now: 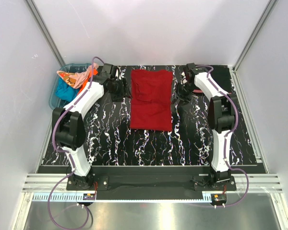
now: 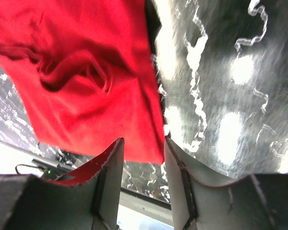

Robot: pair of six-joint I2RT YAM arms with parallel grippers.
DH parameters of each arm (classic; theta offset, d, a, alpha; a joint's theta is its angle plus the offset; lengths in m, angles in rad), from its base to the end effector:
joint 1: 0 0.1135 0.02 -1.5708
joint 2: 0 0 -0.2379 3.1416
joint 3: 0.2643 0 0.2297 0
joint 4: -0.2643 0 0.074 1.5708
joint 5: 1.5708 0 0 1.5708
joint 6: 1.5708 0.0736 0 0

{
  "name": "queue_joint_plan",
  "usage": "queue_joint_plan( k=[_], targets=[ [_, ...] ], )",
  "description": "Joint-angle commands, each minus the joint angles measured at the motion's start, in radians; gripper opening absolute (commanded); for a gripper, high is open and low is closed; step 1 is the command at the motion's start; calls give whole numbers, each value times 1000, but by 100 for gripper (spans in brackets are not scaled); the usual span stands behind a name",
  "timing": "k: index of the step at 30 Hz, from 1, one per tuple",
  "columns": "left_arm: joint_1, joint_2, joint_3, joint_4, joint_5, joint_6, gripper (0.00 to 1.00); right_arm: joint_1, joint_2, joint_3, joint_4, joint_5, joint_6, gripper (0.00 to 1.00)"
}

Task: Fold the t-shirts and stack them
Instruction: Fold the tshirt

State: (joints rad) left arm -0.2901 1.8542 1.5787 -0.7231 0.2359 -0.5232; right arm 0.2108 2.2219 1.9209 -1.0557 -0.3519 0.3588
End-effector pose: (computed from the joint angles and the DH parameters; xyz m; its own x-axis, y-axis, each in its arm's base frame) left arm 0.3736 -0.1295 0.2170 -0.8974 -0.2391 -0.3709 -0.0565 0.8958 -0.4408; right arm 0.4094 0.1136 0.1545 -0.9888 0.1255 -0.0807 0.0846 0.9169 0.3900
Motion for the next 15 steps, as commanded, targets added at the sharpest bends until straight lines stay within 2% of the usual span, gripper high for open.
queue_joint_plan(
  k=[1,5,10,12,15],
  targets=[
    [-14,-27,-81,79,106,11,60,-2,-105,-80,57,-59,-6,47],
    [-20,-35,-147,154,158,17,59,16,-94,-122,115,-128,26,46],
    [-27,-21,-200,283,298,-15,54,45,-51,-114,166,-219,68,44],
    [-30,6,-204,352,360,-43,52,55,-28,-105,198,-254,101,40],
    [-38,51,-183,372,365,-77,51,56,11,-83,215,-265,129,36]
  ],
)
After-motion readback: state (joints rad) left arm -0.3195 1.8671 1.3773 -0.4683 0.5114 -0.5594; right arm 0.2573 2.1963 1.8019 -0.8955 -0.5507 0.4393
